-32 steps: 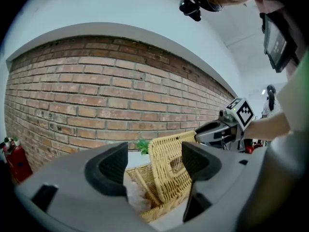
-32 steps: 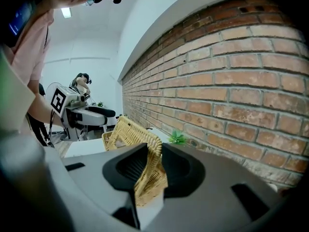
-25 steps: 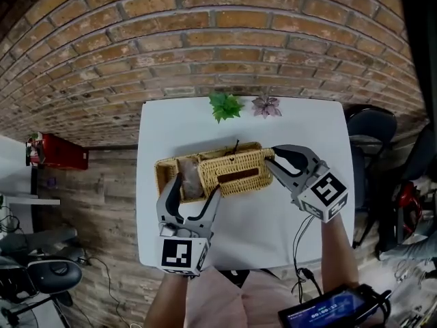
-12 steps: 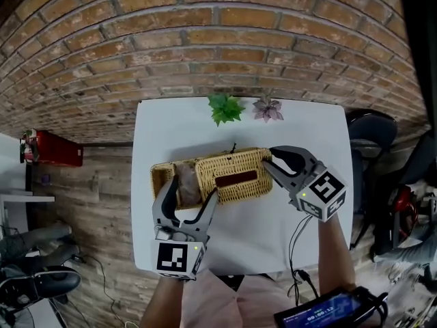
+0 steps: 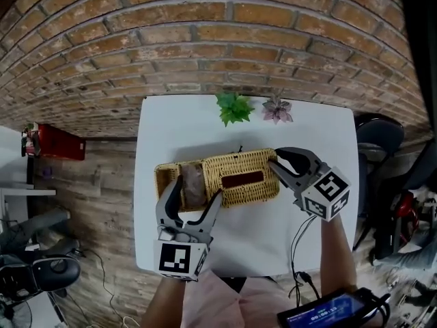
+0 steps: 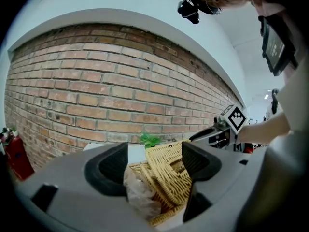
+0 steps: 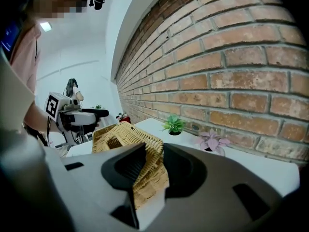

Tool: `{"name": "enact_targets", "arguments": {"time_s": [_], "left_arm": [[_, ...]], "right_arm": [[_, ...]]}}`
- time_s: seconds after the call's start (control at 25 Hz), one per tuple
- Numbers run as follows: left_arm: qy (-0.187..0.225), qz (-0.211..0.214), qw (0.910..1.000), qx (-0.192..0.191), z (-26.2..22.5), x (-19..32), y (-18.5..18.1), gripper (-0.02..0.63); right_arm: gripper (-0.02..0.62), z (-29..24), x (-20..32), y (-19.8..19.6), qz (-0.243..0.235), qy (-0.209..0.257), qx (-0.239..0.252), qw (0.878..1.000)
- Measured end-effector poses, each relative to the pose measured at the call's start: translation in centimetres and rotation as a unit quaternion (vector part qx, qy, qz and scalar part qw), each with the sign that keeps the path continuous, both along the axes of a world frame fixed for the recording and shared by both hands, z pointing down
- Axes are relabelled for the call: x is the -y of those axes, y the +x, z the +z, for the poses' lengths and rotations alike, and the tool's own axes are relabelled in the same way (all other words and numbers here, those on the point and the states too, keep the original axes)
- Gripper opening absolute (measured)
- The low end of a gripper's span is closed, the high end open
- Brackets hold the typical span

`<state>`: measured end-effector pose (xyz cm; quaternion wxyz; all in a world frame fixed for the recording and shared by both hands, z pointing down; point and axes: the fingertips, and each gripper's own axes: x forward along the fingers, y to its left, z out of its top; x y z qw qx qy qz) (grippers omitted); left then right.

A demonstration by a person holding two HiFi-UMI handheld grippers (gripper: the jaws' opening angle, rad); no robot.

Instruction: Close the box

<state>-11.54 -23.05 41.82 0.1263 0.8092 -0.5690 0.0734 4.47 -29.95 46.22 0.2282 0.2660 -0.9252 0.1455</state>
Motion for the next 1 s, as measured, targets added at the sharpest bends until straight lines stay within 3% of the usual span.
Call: {"name": "enact_targets", "arguments": {"time_s": [0.72, 1.0], "left_arm": [[-0.014, -0.006, 0.9998, -0.012, 1.0, 0.2, -0.4, 0.356], [0.016, 0.000, 0.9991, -0.039, -2.2, -0.2, 0.3, 0.356]], "right_arm": [[0.127, 2.2, 0.5, 0.1, 0.009, -0.006, -0.001, 1.000], [0.135, -0.2, 0.0, 0.1, 0.037, 0.016, 0.035, 0.999]]}}
